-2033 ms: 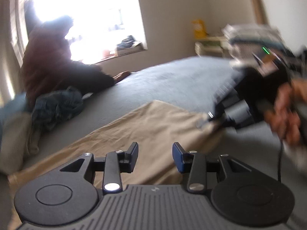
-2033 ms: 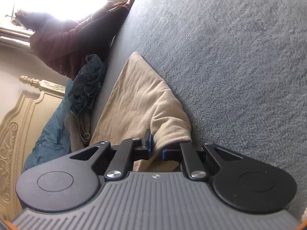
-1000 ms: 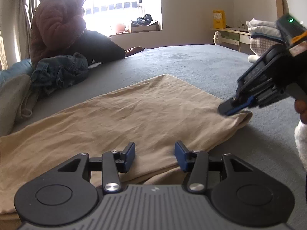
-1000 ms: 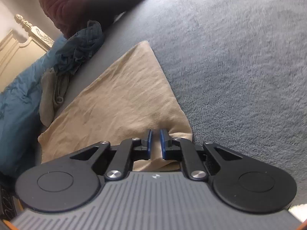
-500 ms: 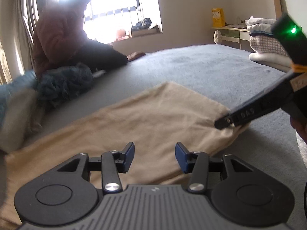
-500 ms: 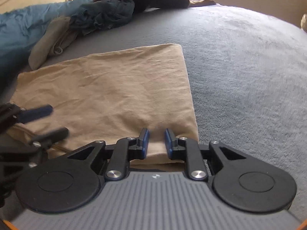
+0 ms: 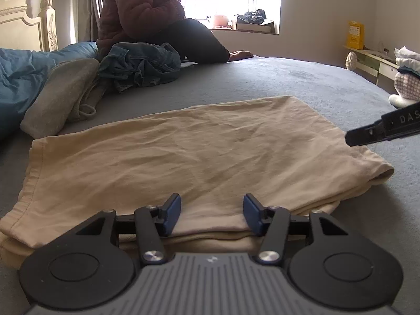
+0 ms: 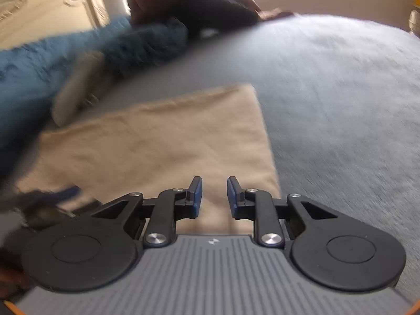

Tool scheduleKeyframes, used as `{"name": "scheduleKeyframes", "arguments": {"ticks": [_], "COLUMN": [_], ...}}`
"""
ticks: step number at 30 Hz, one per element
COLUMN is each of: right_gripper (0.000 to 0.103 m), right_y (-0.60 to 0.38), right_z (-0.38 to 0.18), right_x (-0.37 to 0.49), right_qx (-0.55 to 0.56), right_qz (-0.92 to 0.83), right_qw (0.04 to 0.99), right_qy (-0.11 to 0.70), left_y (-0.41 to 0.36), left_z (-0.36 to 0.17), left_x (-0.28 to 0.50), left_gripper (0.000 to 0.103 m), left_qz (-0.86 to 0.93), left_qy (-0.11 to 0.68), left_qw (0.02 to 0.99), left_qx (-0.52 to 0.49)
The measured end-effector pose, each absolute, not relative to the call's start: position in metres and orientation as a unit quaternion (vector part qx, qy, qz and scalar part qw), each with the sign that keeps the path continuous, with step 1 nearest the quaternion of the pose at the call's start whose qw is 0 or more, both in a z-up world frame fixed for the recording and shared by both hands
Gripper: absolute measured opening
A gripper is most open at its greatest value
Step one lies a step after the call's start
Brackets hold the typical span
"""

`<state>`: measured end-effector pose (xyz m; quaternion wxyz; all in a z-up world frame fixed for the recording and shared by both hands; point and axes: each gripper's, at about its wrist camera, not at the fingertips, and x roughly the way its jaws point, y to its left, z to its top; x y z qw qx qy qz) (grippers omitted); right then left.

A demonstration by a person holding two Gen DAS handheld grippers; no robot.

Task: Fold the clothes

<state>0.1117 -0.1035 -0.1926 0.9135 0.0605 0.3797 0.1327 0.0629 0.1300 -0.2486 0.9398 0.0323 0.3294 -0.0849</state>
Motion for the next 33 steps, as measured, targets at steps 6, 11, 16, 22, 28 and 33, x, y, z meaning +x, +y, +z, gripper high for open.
{"name": "scheduleKeyframes", "arguments": {"ticks": [6, 11, 16, 22, 28, 33], "right_gripper": [0.028, 0.031, 0.038, 0.054, 0.062, 0.062], "right_y": [-0.096, -0.106, -0.111, -0.146, -0.212, -0.244], "right_z": [-0.206, -0.203, -0.210, -0.181, -0.207, -0.257], "right_x": [0.116, 0.113, 0.123, 0.124, 0.159, 0.177], "right_qx": [0.039, 0.045, 0.067, 0.130, 0.290, 0.432], "right_qz": [0.136, 0.119, 0.107, 0.105, 0.085, 0.090], "right_qw": [0.906, 0.919, 0.906, 0.918, 0.857, 0.775], "right_qy": [0.399, 0.372, 0.405, 0.359, 0.417, 0.452], "left_y": [0.146, 0.191, 0.230, 0.251, 0.273, 0.289], "left_z": [-0.236, -0.231, -0.238, -0.210, -0.231, -0.257], "left_x": [0.058, 0.060, 0.061, 0.019, -0.010, 0.003], "left_gripper": [0.054, 0.061, 0.059, 0.079, 0.093, 0.092], "left_qz": [-0.060, 0.028, 0.079, 0.083, 0.130, 0.143], "left_qy": [0.318, 0.307, 0.324, 0.293, 0.280, 0.274], "left_qw": [0.946, 0.950, 0.935, 0.930, 0.888, 0.857], "left_qx": [0.008, -0.050, -0.119, -0.205, -0.339, -0.411]}}
